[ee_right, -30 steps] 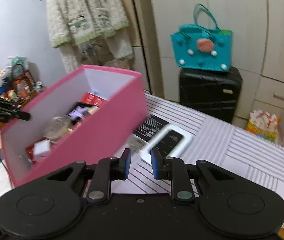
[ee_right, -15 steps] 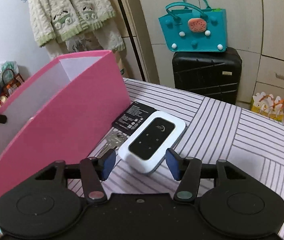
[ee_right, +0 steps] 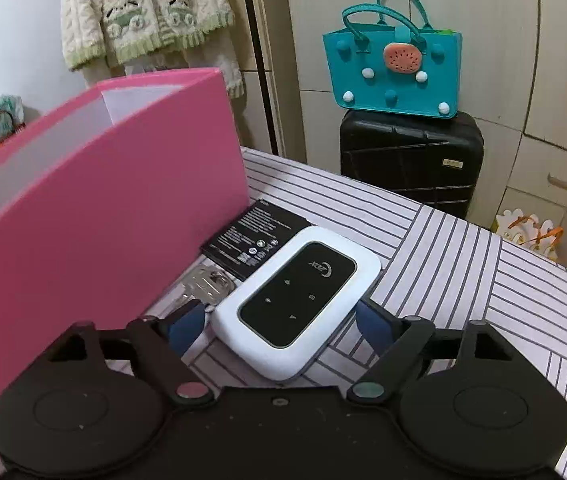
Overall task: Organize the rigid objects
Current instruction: 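Grasp the white pocket wifi router with the right gripper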
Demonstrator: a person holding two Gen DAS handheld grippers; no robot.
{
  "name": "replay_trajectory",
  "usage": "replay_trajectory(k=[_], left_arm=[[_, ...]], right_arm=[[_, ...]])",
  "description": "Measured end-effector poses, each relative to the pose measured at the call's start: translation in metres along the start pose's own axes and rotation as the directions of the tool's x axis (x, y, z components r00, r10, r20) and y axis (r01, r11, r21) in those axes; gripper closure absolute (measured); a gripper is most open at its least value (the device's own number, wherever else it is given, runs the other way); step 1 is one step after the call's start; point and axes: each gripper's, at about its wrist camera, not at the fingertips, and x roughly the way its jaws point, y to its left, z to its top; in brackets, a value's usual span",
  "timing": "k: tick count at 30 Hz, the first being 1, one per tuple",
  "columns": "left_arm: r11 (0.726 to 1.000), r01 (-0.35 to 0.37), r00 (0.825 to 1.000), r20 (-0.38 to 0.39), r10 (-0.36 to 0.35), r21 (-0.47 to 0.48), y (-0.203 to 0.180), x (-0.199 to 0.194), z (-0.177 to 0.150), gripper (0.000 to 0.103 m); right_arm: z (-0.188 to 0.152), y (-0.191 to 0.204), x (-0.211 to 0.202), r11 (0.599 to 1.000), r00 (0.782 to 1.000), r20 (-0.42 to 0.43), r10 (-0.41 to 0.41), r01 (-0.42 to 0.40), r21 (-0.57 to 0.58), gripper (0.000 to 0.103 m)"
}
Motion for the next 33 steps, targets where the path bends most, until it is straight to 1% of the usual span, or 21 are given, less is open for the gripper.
replay_trajectory(k=[2,4,5,6,11,13,14,16,19,21,25,28,29,33], left_arm=[[1.0,-0.004,1.0,-0.002,0.004,0.009,0.0,0.0,0.0,0.096],[1.0,0.003,1.0,-0.011,-0.003,0.016,0.002,0.0,0.001,0.096],[1.0,0.01,1.0,-0.018,-0.01,0.012,0.003,0.0,0.002,0.096],[1.0,0.012,1.0,-0.021,-0.011,0.015,0.004,0.0,0.002,0.096],[1.0,0.005,0.999,-0.036,-0.005,0.026,0.001,0.002,0.002,0.096],[1.0,0.007,0.999,-0.036,-0.007,0.02,0.001,0.002,0.002,0.096],[1.0,0.007,0.999,-0.036,-0.007,0.018,0.001,0.002,0.002,0.096],[1.0,0.004,0.999,-0.034,-0.004,0.016,0.0,0.002,0.002,0.096],[1.0,0.003,0.999,-0.037,-0.003,0.01,0.0,0.002,0.003,0.096],[1.0,0.004,0.999,-0.036,-0.004,0.007,0.001,0.002,0.003,0.096],[1.0,0.004,0.999,-0.037,-0.004,0.009,0.001,0.002,0.003,0.096],[1.0,0.004,0.999,-0.037,-0.003,0.019,0.001,0.001,0.003,0.096],[0.999,0.003,0.999,-0.035,-0.001,0.032,0.0,0.001,0.002,0.096],[0.998,-0.003,0.999,-0.037,0.005,0.06,-0.002,0.001,0.003,0.096]], right_arm=[[-0.001,0.002,0.0,0.999,1.0,-0.002,-0.03,0.03,-0.035,0.015],[-0.003,0.0,-0.005,0.997,0.998,-0.006,-0.057,0.056,-0.045,0.015],[-0.004,-0.002,-0.01,0.997,0.998,-0.004,-0.061,0.06,-0.046,0.017],[-0.006,-0.006,-0.015,0.997,0.998,-0.002,-0.063,0.063,-0.04,0.022],[-0.012,-0.02,-0.03,0.998,0.997,-0.028,-0.066,0.066,-0.021,0.033],[-0.013,-0.021,-0.031,0.995,0.995,-0.05,-0.091,0.089,-0.032,0.034],[-0.012,-0.022,-0.029,0.994,0.991,-0.078,-0.107,0.105,-0.03,0.034],[-0.008,-0.022,-0.027,0.995,0.99,-0.094,-0.101,0.1,-0.014,0.032],[-0.001,-0.016,-0.022,0.996,0.992,-0.091,-0.084,0.081,-0.035,0.031],[0.004,-0.013,-0.016,0.995,0.993,-0.082,-0.087,0.083,-0.049,0.026],[0.012,-0.019,0.0,0.997,0.992,-0.09,-0.083,0.082,-0.015,0.026],[0.014,-0.023,0.003,0.996,0.993,-0.071,-0.09,0.091,0.003,0.029],[0.014,-0.024,0.002,0.997,0.995,-0.06,-0.077,0.077,0.002,0.038],[0.016,-0.026,0.003,0.998,0.995,-0.076,-0.062,0.061,-0.018,0.039]])
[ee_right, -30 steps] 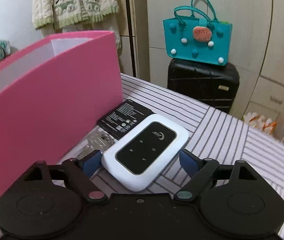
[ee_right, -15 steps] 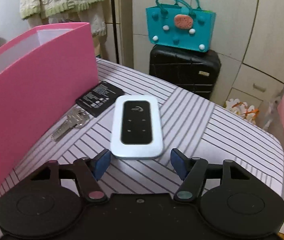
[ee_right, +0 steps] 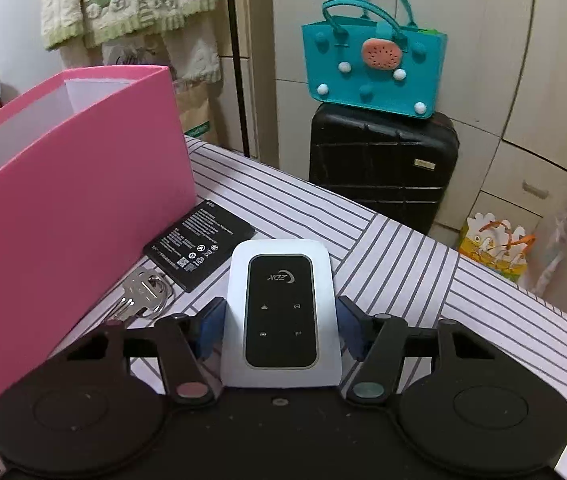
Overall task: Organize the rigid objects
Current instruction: 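Grasp the white pocket wifi router with the right gripper, then carry the white router into the pink box and release it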
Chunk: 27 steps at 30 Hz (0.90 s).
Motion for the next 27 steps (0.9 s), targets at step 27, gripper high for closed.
replay_trajectory(k=[27], left_arm=[[0.999,0.008,1.0,-0.017,-0.007,0.051,0.003,-0.008,0.005,0.098]], right_arm=[[0.058,0.114,-0.118,0.946,0.95,0.161,0.269,-0.229,-0.229,0.039]])
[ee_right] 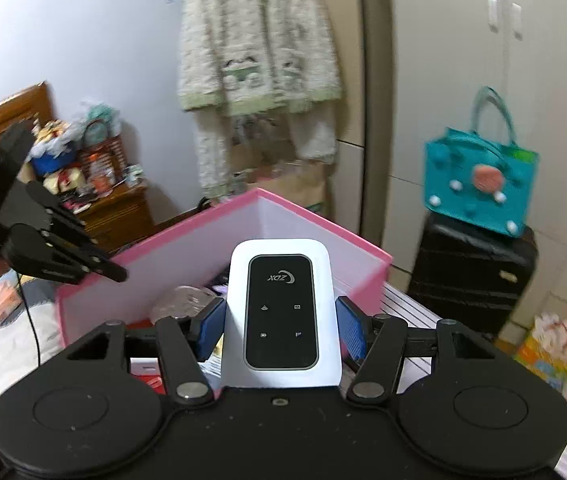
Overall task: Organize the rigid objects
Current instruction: 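Carry the white router into the pink box and release it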
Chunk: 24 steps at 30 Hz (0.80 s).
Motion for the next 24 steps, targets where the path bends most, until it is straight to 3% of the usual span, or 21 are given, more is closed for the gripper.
replay_trajectory(k=[4,7,12,20,24], left_arm=[[1.0,0.002,1.0,0.012,-0.002,-0.015,0.0,0.002,-0.002,0.098],[1.0,0.001,1.0,0.01,-0.001,-0.025,0.0,0.006,-0.003,0.098],[0.999,0.014,1.0,0.008,-0.013,-0.037,0.002,0.011,-0.005,0.098],[0.995,0.066,0.998,0.026,-0.064,-0.077,0.013,0.008,-0.007,0.097],[0.997,0.047,0.998,0.039,-0.045,-0.058,0.009,0.007,-0.009,0.098]], right_arm=[[0.012,0.017,0.024,0.995,0.997,-0.075,0.019,-0.027,-0.1,0.039],[0.018,0.025,0.047,0.985,0.982,-0.171,0.074,-0.099,-0.144,0.039],[0.013,0.035,0.071,0.97,0.936,-0.3,0.182,-0.22,-0.098,0.039],[0.0,0.045,0.082,0.952,0.854,-0.436,0.284,-0.304,0.025,0.039],[-0.003,0.048,0.082,0.935,0.823,-0.463,0.33,-0.351,0.043,0.038]])
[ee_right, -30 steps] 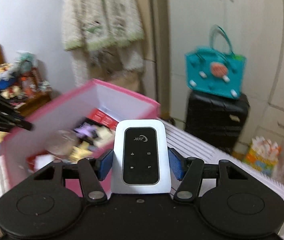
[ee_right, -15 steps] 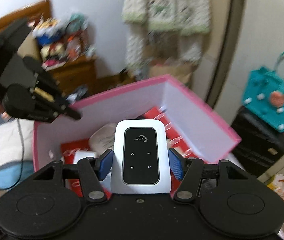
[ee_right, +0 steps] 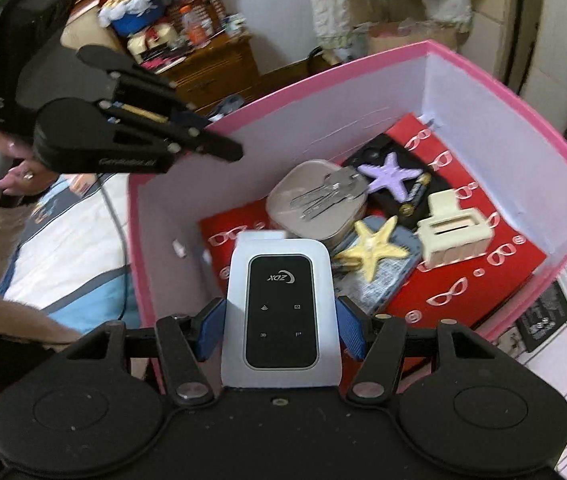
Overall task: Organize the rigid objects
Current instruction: 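Carry the white router into the pink box and release it, then grasp the single silver key with the right gripper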
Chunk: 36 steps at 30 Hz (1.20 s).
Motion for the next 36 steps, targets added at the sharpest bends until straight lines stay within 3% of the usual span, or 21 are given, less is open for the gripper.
replay_trajectory(k=[6,9,12,16,21,24,27,29,32,36], left_arm=[[1.0,0.002,1.0,0.004,-0.002,-0.012,-0.001,-0.001,0.0,0.098],[1.0,-0.002,1.0,0.009,0.002,-0.016,-0.001,-0.003,-0.001,0.098],[1.0,0.001,1.0,0.012,-0.001,-0.026,-0.001,-0.005,-0.002,0.098],[0.999,0.002,1.0,0.015,-0.001,-0.036,0.0,-0.004,-0.002,0.098],[0.999,-0.002,1.0,0.008,0.003,-0.044,0.001,-0.003,0.0,0.098],[0.999,-0.012,1.0,0.005,0.012,-0.044,0.0,-0.002,0.003,0.098],[0.999,-0.017,1.0,0.001,0.017,-0.048,-0.001,0.0,0.004,0.098],[0.998,-0.021,1.0,-0.001,0.021,-0.053,-0.001,0.001,0.004,0.098],[0.998,-0.027,1.0,-0.004,0.026,-0.056,-0.003,0.002,0.005,0.097],[0.998,-0.029,1.0,-0.008,0.029,-0.063,-0.003,0.002,0.005,0.097]], right_arm=[[-0.003,0.005,-0.002,0.998,0.997,-0.02,0.068,-0.068,-0.016,0.038],[-0.008,0.004,-0.022,0.999,0.997,0.07,0.034,-0.035,0.015,0.037],[-0.021,0.0,-0.054,0.999,0.978,0.206,-0.008,0.001,0.038,0.037],[-0.045,-0.014,-0.091,0.992,0.935,0.343,-0.091,0.056,0.111,0.037],[-0.07,-0.037,-0.107,0.959,0.883,0.393,-0.255,0.179,0.221,0.037],[-0.089,-0.052,-0.099,0.905,0.807,0.435,-0.399,0.272,0.326,0.037],[-0.103,-0.068,-0.079,0.876,0.776,0.432,-0.459,0.317,0.363,0.037],[-0.111,-0.078,-0.062,0.868,0.774,0.418,-0.475,0.336,0.365,0.039],[-0.116,-0.088,-0.036,0.874,0.793,0.39,-0.468,0.349,0.338,0.045],[-0.116,-0.089,-0.014,0.892,0.812,0.38,-0.442,0.353,0.284,0.046]])
